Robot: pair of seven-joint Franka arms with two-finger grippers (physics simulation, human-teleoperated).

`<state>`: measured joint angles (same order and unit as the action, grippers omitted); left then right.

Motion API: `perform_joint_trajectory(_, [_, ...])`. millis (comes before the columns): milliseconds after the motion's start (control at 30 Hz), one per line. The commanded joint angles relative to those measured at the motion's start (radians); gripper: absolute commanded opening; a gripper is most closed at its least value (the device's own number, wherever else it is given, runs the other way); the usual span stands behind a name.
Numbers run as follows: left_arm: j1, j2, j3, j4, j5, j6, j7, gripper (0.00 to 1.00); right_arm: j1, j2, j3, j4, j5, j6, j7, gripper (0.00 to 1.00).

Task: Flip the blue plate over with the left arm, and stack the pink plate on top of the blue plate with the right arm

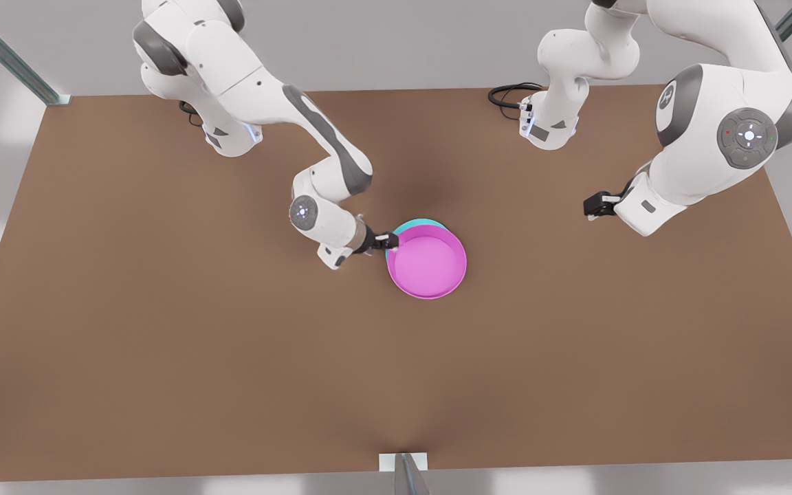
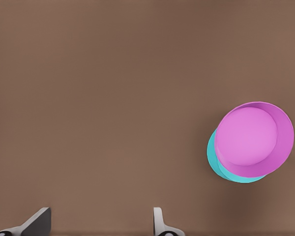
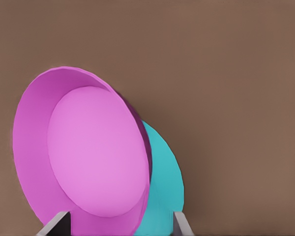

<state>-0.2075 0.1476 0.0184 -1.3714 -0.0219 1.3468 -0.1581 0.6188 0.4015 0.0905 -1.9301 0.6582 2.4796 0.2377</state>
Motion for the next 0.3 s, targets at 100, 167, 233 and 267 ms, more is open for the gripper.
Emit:
perform_joint_trajectory(100, [-0.007, 0.001, -0.003, 0.0, -0.003, -0.003, -0.001, 1.0, -0.23, -0.199, -0.04, -0.058, -0.208, -0.296, -0.066, 1.0])
perform_joint_trajectory(167, [-0.012, 0.003, -0.011, 0.026, -0.015, -0.009, 0.0, 1.0, -0.501, -0.303, -0.049, -0.015, -0.486, -0.536, -0.281, 1.0])
perform_joint_trajectory(233, [-0.012, 0.003, -0.011, 0.026, -0.015, -0.009, -0.003, 1.0, -0.643, -0.306, -0.046, 0.187, -0.635, -0.728, -0.287, 1.0])
perform_joint_trajectory(267, [-0.012, 0.003, -0.011, 0.026, -0.015, -0.009, -0.003, 1.0, -0.676, -0.283, -0.044, 0.318, -0.663, -0.86, -0.299, 1.0])
